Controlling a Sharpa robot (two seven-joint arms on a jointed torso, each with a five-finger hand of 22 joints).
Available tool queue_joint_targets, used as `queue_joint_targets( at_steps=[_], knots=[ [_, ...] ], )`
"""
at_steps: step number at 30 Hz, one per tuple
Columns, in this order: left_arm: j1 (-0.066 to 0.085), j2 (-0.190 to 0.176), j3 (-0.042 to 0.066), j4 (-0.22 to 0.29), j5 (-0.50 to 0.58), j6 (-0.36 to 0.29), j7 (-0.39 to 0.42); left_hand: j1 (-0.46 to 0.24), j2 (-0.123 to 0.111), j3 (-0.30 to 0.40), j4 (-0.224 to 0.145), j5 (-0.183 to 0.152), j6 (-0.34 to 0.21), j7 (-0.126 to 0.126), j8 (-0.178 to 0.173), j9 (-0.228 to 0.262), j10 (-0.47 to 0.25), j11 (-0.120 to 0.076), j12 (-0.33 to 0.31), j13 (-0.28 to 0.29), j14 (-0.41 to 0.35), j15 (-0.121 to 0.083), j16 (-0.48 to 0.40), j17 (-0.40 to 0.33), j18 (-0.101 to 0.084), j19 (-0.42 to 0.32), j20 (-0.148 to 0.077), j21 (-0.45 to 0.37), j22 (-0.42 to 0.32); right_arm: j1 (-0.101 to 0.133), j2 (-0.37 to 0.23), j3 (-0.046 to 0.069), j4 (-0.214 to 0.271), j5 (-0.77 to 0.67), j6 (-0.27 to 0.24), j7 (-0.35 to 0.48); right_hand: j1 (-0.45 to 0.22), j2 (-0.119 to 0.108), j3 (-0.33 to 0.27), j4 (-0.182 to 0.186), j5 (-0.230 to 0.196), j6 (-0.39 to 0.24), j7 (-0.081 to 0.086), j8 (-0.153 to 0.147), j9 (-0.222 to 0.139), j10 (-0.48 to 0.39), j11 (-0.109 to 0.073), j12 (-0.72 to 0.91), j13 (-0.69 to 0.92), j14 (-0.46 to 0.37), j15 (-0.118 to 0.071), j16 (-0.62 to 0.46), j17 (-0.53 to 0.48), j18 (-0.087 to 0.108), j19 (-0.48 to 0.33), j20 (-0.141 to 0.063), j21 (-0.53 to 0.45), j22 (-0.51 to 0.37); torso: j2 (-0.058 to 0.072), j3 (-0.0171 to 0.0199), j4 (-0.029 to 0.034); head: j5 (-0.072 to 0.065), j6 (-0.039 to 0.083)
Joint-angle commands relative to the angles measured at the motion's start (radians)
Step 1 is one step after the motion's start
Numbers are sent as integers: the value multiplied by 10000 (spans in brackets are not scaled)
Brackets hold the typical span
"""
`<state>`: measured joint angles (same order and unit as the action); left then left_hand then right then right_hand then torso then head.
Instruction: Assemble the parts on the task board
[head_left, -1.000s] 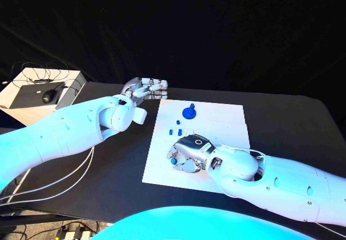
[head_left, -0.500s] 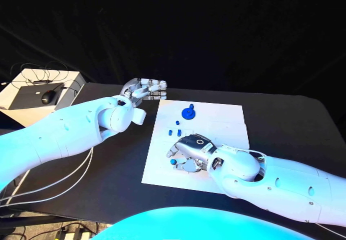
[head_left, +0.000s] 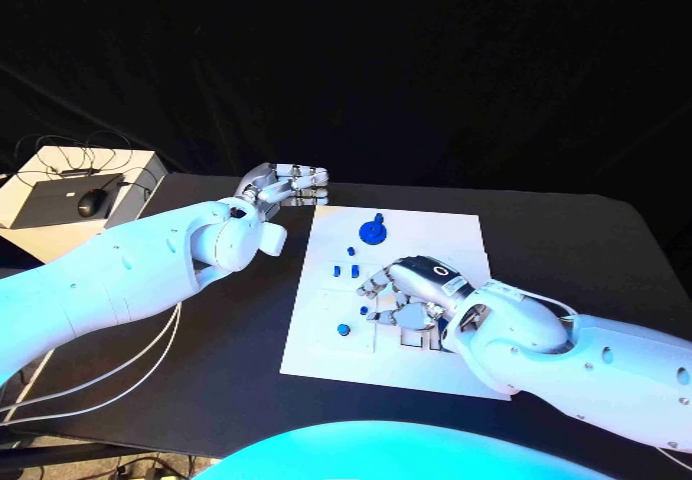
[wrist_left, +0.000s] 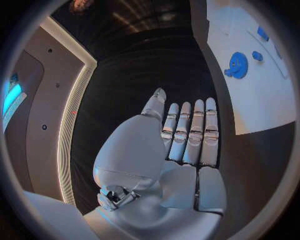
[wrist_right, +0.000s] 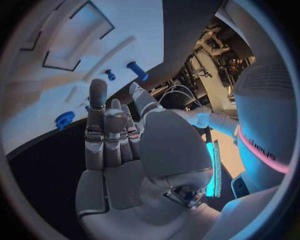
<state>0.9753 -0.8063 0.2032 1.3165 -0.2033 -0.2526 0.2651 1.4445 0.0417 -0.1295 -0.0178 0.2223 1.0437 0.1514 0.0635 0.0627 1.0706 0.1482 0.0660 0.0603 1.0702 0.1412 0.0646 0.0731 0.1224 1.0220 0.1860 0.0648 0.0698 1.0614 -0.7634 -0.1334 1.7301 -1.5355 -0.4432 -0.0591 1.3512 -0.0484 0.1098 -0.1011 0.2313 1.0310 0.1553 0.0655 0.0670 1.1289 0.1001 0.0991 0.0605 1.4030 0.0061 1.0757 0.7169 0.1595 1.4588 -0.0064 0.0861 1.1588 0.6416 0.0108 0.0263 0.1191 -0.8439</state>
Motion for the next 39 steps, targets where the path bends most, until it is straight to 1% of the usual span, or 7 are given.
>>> queue_joint_targets(
  at_steps=[1,6,9,12,19,29,39],
  knots=[
    [2,-23,1,-12,36,247,89,-14,25,-23,66,-44,69,23,-6,-9,88,3,-15,-12,-13,7,-25,8,6,36,27,29,-11,303,-552,44,164,3406,11,1364,-22,206,107,29,107,183,51,47,17,669,-201,178,27,35,-176,50,-12,106,-1,-71,-28,17,-14,17,-19,-161,106],
    [-11,-70,-1,-45,57,255,171,-24,17,-39,74,-43,52,4,-9,-10,116,-6,-13,-12,17,-3,-21,15,8,53,23,32,-9,825,-1481,75,261,5154,969,1185,-121,221,-37,40,122,267,-82,109,25,1844,-612,615,267,78,-468,-6,-19,-157,13,-321,-17,29,-53,40,-59,-322,203],
    [-48,-99,-2,-59,72,249,230,-28,17,-49,84,-41,38,-3,-8,-10,203,-36,-9,-12,98,-30,-14,32,11,90,6,39,-5,1062,-1995,81,236,5801,1834,369,-732,238,-757,404,260,568,-351,339,108,2430,-918,2014,1549,153,-714,-20,29,-438,99,-575,-31,-43,-85,55,-76,-483,267],
    [-108,-122,-2,-55,84,246,281,-17,30,-54,100,-43,34,-19,-9,-10,351,-83,-21,-9,225,-75,-11,53,12,179,-29,49,2,1172,-2383,82,236,6063,2623,-658,-1199,520,-1440,720,181,561,-467,562,383,1227,-1005,4489,4379,231,-766,239,418,-678,213,-769,-16,-106,-124,72,-91,-665,305],
    [-224,-161,-2,-43,102,270,338,-6,31,-69,131,-43,40,-71,-7,-9,560,-156,-30,-8,433,-149,20,104,10,327,-94,74,16,1247,-2957,56,476,5814,3794,-2839,-1998,1095,-1873,1327,143,456,-643,1126,1499,417,-1046,6382,7251,295,-801,885,1344,-659,356,-808,117,-85,-187,115,-125,-938,315],
    [-290,-146,-3,-26,98,265,332,1,19,-96,192,-43,44,-174,-9,-9,749,-224,-49,-9,576,-208,38,174,-25,449,-163,80,24,1244,-3404,-134,960,5569,4262,-5095,-2474,1241,-2155,1683,566,446,-794,1242,3100,633,-1124,6423,8847,357,-835,1453,2314,-614,381,-832,395,63,-289,72,-206,-1110,152],
    [-301,-127,-3,6,-19,231,361,-239,-196,-311,343,-44,-71,-251,-8,-7,1012,-309,-42,1,851,-309,139,292,-89,661,-284,128,52,1167,-2994,-287,851,5133,4061,-5658,-3100,1103,-2231,1750,931,413,-913,1258,4377,932,-1193,6834,9921,416,-888,1747,2827,-621,399,-873,933,352,-389,9,-242,-1198,1]
  ],
)
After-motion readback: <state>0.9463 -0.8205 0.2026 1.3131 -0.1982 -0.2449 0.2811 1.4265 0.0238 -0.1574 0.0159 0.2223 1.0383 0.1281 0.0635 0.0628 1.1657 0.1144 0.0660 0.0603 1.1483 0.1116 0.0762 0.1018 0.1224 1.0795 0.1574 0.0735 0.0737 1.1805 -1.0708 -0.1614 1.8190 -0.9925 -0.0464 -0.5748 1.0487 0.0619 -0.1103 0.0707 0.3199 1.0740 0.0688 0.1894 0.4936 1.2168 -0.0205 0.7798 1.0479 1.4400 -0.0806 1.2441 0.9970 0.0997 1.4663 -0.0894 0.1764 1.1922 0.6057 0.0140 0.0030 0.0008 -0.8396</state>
